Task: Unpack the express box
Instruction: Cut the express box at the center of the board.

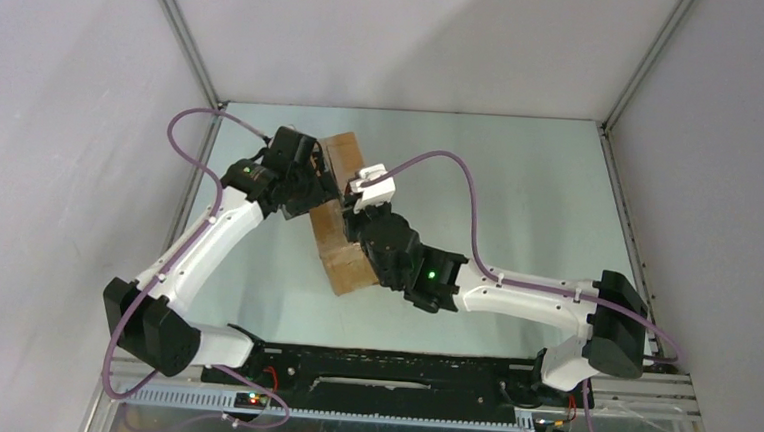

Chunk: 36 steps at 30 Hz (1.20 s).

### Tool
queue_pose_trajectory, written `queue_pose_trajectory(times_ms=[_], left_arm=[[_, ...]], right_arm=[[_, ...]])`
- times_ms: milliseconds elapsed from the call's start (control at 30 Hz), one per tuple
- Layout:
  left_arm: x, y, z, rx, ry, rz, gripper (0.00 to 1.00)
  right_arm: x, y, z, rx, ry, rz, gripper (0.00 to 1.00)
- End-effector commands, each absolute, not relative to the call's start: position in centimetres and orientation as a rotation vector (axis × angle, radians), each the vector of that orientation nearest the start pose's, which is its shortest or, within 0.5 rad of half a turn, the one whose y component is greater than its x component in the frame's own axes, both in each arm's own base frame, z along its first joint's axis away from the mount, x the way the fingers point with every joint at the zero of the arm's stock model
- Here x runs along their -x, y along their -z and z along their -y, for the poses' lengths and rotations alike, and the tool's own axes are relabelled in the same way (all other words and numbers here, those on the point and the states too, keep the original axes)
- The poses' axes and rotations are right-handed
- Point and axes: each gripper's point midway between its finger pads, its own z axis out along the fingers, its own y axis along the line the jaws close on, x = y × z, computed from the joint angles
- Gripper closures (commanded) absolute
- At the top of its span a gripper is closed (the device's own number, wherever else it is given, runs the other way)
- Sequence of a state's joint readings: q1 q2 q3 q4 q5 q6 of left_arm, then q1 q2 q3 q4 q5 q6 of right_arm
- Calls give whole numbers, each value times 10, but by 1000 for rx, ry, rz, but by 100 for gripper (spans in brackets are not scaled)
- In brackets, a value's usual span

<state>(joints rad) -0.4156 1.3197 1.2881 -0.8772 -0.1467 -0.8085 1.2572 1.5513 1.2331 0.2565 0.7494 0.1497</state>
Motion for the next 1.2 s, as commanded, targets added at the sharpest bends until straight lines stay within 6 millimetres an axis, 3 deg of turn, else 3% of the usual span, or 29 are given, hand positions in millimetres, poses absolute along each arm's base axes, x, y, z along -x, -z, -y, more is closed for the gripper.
queue_pose_trajectory(times_ms=[0,367,600,900,1167], left_arm=[[-299,-202,132,588,327,-2424,25],[-298,-195,129,646,310,-2420,29],[-299,-194,129,657,307,-2417,29],[-301,-191,127,681,294,-2411,29],[-302,-192,127,683,294,-2409,29]], right_arm=[[-247,-311,-413,281,-506,-1603,100],[-238,-306,-407,317,-424,-1601,100],[-231,-286,-413,397,-451,-1684,100],[-216,-309,-402,431,-473,-1711,100],[-219,-293,-402,448,-444,-1779,100]])
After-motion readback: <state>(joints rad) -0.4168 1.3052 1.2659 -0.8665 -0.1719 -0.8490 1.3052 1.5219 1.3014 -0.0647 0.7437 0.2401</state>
